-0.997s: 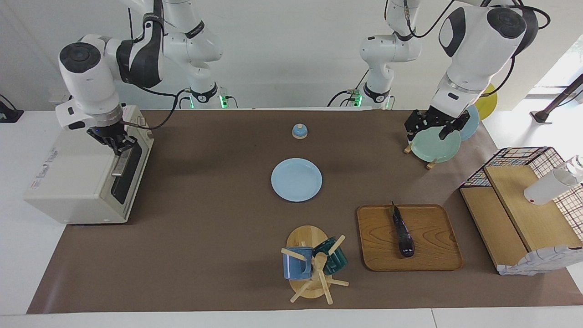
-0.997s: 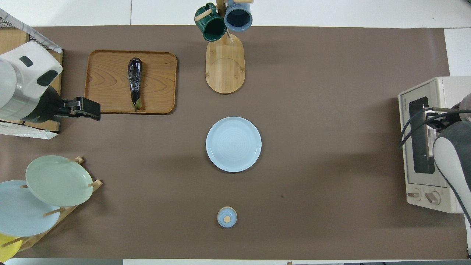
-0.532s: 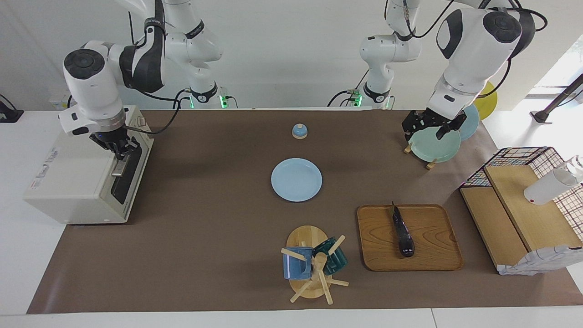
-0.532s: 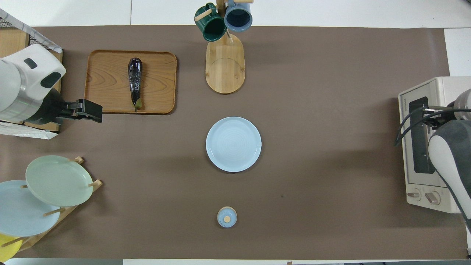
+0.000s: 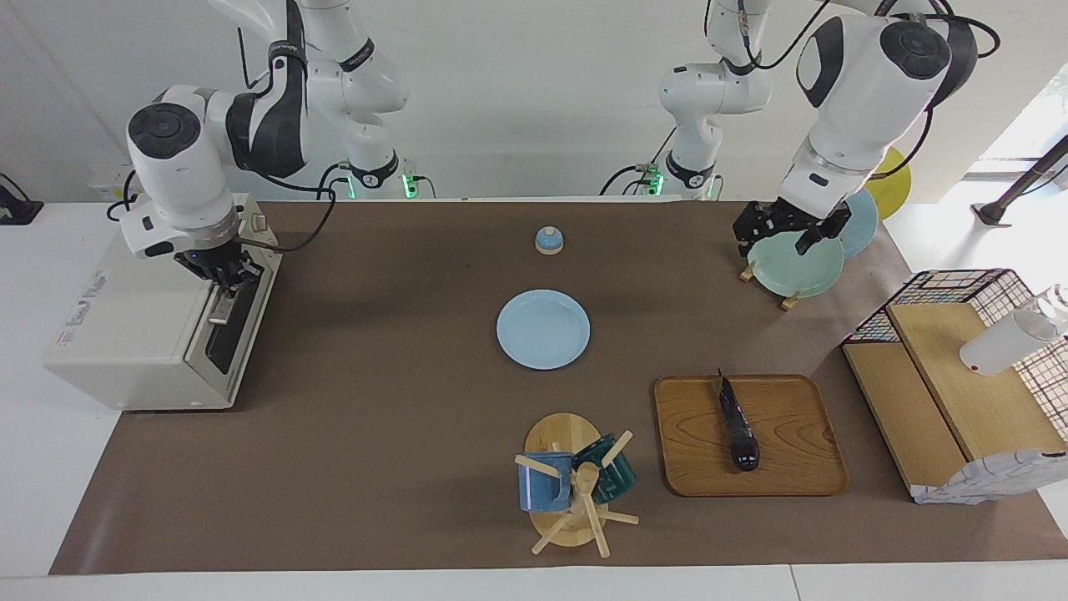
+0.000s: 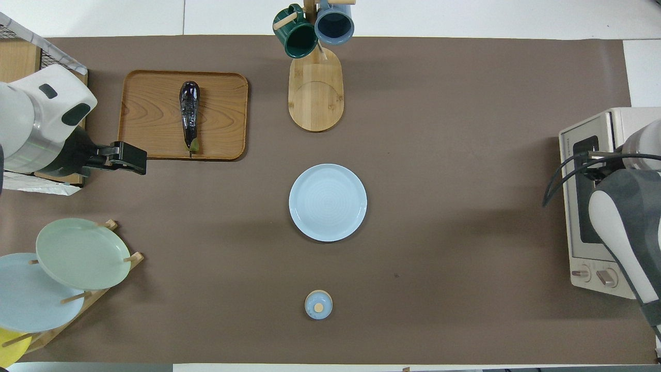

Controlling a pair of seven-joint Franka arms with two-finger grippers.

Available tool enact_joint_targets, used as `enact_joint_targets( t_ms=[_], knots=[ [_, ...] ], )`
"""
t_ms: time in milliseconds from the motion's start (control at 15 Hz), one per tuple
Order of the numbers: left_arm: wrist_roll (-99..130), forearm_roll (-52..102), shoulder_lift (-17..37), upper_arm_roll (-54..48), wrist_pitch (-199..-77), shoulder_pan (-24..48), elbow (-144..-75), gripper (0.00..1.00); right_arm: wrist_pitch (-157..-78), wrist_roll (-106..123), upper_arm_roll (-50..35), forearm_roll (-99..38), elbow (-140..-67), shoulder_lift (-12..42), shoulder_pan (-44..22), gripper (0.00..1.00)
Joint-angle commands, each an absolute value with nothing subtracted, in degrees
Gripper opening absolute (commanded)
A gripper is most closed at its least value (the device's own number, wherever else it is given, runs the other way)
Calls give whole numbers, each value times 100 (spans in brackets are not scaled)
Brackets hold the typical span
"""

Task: Put eggplant into oven
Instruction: 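Pull the toaster oven door open with the right gripper, then reach the left gripper to the eggplant while the right gripper draws back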

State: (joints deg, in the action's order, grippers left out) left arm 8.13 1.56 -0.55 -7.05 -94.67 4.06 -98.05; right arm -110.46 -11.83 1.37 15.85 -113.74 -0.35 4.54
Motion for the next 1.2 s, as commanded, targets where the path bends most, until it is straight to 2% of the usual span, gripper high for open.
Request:
enact_joint_targets(
  t_ms=[0, 199, 465, 798, 1130],
  knots=[
    [870, 360, -167, -650, -9667, 431, -9993, 100, -11556, -1239, 132, 1433, -11654, 105, 379, 0],
    [879, 360, 122, -650, -9957, 448, -9993, 100, -11838, -1239, 132, 1389, -11689, 307, 255, 0],
    [896, 360, 816, -642, -10764, 535, -9976, 100, -12576, -1090, 114, 1204, -11952, 536, 35, 0],
    [879, 194, 1598, -633, -11679, 615, -9897, 100, -13331, -1063, 44, 845, -12024, 1281, -123, 0],
    [861, -289, 2424, -633, -12436, 685, -9616, 100, -13395, -1116, 9, 747, -11962, 1529, -272, 0]
  ],
)
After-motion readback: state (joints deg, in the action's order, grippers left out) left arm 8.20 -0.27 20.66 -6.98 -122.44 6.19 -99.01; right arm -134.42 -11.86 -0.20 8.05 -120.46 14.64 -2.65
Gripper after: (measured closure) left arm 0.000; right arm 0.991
